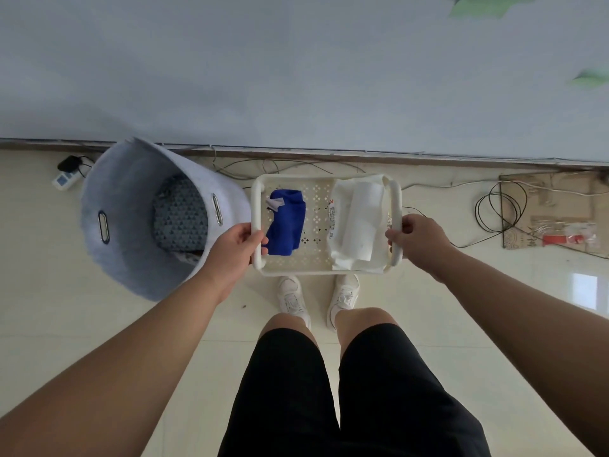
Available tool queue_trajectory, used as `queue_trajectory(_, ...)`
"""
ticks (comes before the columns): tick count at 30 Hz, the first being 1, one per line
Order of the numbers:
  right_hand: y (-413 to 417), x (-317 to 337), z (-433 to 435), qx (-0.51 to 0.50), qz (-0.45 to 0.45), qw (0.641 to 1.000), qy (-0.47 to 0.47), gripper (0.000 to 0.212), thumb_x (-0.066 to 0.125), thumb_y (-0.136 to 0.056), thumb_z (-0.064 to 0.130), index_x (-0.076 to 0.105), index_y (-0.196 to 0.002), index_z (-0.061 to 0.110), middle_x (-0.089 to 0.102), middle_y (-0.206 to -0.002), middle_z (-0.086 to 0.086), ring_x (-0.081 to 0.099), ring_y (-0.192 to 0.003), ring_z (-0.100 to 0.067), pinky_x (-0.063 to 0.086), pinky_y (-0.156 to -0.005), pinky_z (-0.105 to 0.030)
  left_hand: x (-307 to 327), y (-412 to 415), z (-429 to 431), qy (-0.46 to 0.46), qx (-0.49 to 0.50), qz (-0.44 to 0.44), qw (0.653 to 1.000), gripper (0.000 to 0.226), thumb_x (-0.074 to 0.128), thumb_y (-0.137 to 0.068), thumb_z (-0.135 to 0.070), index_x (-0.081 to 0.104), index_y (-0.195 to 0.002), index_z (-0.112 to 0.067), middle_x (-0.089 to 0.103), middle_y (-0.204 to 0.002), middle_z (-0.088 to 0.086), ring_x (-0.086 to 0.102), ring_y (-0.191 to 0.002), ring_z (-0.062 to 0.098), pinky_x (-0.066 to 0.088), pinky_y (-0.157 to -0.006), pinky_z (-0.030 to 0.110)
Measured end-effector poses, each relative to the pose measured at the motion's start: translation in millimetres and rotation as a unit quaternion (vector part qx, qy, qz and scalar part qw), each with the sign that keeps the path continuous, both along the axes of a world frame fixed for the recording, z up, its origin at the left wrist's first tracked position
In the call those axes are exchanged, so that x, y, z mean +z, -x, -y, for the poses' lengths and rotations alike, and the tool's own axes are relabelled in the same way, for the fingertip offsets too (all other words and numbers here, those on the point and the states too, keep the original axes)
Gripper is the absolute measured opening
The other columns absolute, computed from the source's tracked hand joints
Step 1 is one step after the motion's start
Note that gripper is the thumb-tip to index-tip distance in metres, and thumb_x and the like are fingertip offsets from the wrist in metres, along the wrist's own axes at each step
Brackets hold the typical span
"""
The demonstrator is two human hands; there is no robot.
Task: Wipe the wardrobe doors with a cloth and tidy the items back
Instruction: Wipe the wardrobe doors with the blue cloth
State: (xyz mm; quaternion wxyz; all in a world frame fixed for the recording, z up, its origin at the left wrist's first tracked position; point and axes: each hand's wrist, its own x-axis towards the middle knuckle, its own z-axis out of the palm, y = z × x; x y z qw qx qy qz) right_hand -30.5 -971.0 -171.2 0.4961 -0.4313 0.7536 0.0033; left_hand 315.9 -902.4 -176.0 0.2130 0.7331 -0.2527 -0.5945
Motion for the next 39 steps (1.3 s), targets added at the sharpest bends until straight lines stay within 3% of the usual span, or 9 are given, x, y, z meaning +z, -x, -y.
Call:
queue_trajectory(7, -0.5, 0.4, -0.9, -0.001, -0.002, 1.000, -0.015, 0.010, 0.070, -0.090, 0.025, 0.067, -0.095, 0.017, 0.075, -0.087, -0.002, 0.072, -0.087, -0.028, 0.060, -0.085, -0.052, 4.6, -4.3, 2.7, -0.005, -0.027, 0.015, 1.000, 0.012, 0.063, -0.102, -0.031, 0.074, -0.099, -0.027, 0.077, -0.092, -0.006, 0.076, -0.094, 0.017, 0.063, -0.088, 0.035)
queue_trajectory(9, -4.5, 6.7, -0.5, 0.014, -0.038, 0.999, -0.016, 0.025, 0.069, -0.090, 0.032, 0.064, -0.108, 0.016, 0.073, -0.094, 0.001, 0.069, -0.086, -0.022, 0.059, -0.081, -0.045, 10.8, -8.1, 3.0, -0.018, -0.052, 0.030, 0.998, 0.008, 0.065, -0.100, -0.035, 0.071, -0.104, -0.035, 0.077, -0.094, -0.010, 0.075, -0.097, 0.017, 0.063, -0.087, 0.035)
queue_trajectory(12, -18.4, 24.4, 2.5, 0.044, -0.143, 0.987, 0.062, 0.047, 0.065, -0.093, 0.040, 0.054, -0.132, 0.018, 0.064, -0.110, 0.003, 0.060, -0.085, -0.013, 0.047, -0.077, -0.035, 26.8, -18.0, -6.1, -0.034, -0.065, 0.056, 0.996, 0.032, 0.064, -0.096, -0.045, 0.064, -0.127, -0.035, 0.074, -0.104, -0.012, 0.071, -0.101, 0.012, 0.060, -0.091, 0.040)
queue_trajectory(15, -47.1, 38.9, 6.0, 0.109, -0.132, 0.974, 0.145, 0.031, 0.062, -0.095, 0.036, 0.060, -0.121, 0.020, 0.061, -0.101, 0.005, 0.059, -0.091, -0.018, 0.043, -0.076, -0.031, 44.0, -26.5, -30.5, -0.053, -0.035, 0.071, 0.995, 0.025, 0.058, -0.099, -0.049, 0.067, -0.116, -0.033, 0.073, -0.101, -0.003, 0.071, -0.098, 0.020, 0.061, -0.089, 0.047)
queue_trajectory(19, -108.8, 34.7, 8.4, 0.226, -0.033, 0.972, 0.063, 0.018, 0.058, -0.098, 0.038, 0.063, -0.111, 0.026, 0.068, -0.098, 0.008, 0.063, -0.080, -0.008, 0.043, -0.061, -0.020, 49.1, -31.3, -83.5, -0.099, -0.012, 0.069, 0.993, 0.026, 0.055, -0.103, -0.046, 0.070, -0.098, -0.024, 0.075, -0.095, -0.001, 0.073, -0.091, 0.021, 0.061, -0.083, 0.045)
queue_trajectory(24, -175.2, 2.3, 10.2, 0.243, -0.029, 0.969, 0.031, 0.024, 0.055, -0.096, 0.036, 0.061, -0.116, 0.023, 0.064, -0.101, 0.003, 0.059, -0.082, -0.017, 0.042, -0.061, -0.027, 33.8, -37.4, -146.8, -0.171, 0.023, 0.061, 0.983, 0.019, 0.055, -0.105, -0.038, 0.069, -0.107, -0.026, 0.075, -0.099, -0.003, 0.072, -0.090, 0.016, 0.059, -0.083, 0.041)
queue_trajectory(27, -200.3, -15.5, 11.0, 0.226, -0.048, 0.971, 0.054, 0.019, 0.057, -0.097, 0.035, 0.059, -0.110, 0.021, 0.067, -0.098, -0.004, 0.063, -0.080, -0.022, 0.053, -0.065, -0.034, 22.8, -36.2, -169.8, -0.188, 0.061, 0.057, 0.979, 0.018, 0.056, -0.105, -0.034, 0.070, -0.111, -0.024, 0.075, -0.098, -0.001, 0.072, -0.089, 0.018, 0.058, -0.079, 0.037)
queue_trajectory(33, -219.1, -42.1, 13.5, 0.235, -0.098, 0.966, 0.052, 0.044, 0.065, -0.092, 0.044, 0.046, -0.119, 0.015, 0.062, -0.101, -0.004, 0.065, -0.086, -0.028, 0.053, -0.064, -0.038, 0.3, -26.2, -172.8, -0.189, 0.077, 0.041, 0.978, 0.016, 0.055, -0.106, -0.031, 0.070, -0.109, -0.026, 0.075, -0.097, -0.002, 0.072, -0.088, 0.017, 0.058, -0.080, 0.037)
queue_trajectory(39, -213.0, -53.5, 19.9, 0.267, -0.087, 0.958, 0.062, 0.039, 0.063, -0.091, 0.020, 0.046, -0.125, 0.009, 0.062, -0.111, -0.011, 0.060, -0.089, -0.031, 0.048, -0.066, -0.037, -10.8, -14.7, -156.4, -0.169, 0.048, 0.037, 0.984, 0.015, 0.055, -0.104, -0.031, 0.070, -0.105, -0.033, 0.076, -0.093, -0.006, 0.073, -0.080, 0.009, 0.057, -0.085, 0.037)
